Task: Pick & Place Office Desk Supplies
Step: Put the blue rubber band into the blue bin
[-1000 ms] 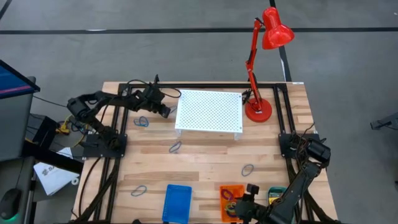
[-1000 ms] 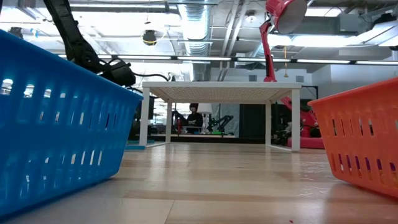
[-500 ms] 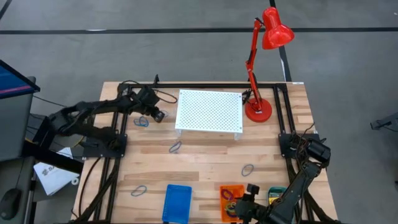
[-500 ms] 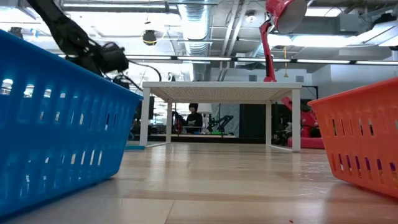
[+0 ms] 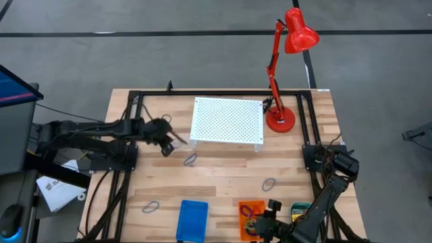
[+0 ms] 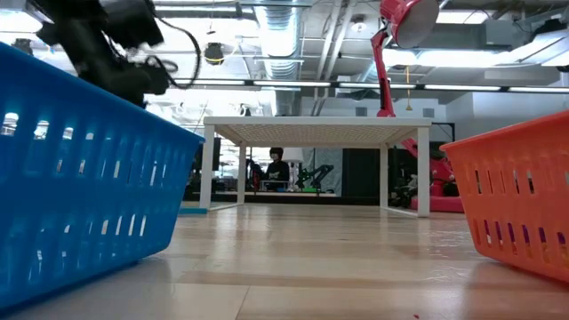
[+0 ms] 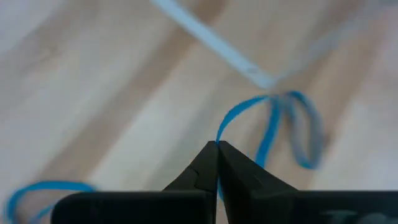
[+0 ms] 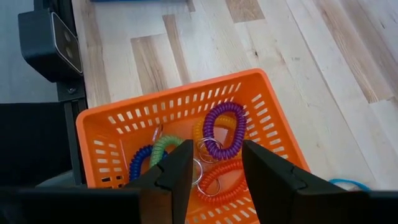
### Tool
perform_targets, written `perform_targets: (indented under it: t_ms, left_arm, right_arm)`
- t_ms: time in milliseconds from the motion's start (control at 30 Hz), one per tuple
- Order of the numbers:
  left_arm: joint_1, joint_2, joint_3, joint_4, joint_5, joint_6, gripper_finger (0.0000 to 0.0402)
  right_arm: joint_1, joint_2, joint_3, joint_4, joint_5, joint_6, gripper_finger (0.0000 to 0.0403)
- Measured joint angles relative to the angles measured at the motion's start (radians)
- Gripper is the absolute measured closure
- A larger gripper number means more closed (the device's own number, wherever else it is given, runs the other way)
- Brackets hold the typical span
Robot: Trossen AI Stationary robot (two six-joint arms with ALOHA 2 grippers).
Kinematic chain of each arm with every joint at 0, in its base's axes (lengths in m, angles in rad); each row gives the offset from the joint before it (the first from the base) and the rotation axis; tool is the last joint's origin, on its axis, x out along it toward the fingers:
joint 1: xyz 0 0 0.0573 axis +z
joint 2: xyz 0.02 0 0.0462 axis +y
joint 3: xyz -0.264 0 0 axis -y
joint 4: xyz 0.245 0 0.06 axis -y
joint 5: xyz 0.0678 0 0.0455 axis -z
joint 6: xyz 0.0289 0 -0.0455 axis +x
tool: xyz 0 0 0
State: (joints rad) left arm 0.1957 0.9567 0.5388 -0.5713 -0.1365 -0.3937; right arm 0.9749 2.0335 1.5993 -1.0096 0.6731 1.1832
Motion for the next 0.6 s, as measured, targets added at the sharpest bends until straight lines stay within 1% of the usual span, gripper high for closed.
perform_targets:
  t_ms: [133, 233, 333, 433, 600]
  left_arm:
    - [-0.193, -0.013, 0.001, 0.014, -0.034, -0.100, 0.0401]
    - [-0.338, 0.004, 0.001, 0.043, -0.067, -0.173, 0.0401]
    - [-0.464, 0.031, 0.001, 0.143, -0.072, -0.212, 0.0401]
    - [-0.570, 0.063, 0.002, 0.266, -0.073, -0.215, 0.0401]
    - [-0.699, 0.137, 0.002, 0.417, -0.073, -0.219, 0.0401]
  right_arm:
    - [0.000, 0.000, 0.000, -0.001, 0.000, 0.004, 0.0269]
    - [0.000, 0.000, 0.000, -0.003, 0.000, 0.004, 0.0269]
    - [0.000, 0.000, 0.000, -0.003, 0.000, 0.004, 0.0269]
    - [0.000, 0.000, 0.000, -0.003, 0.000, 0.004, 0.0269]
    - [-0.001, 0.000, 0.000, -0.003, 0.000, 0.004, 0.0269]
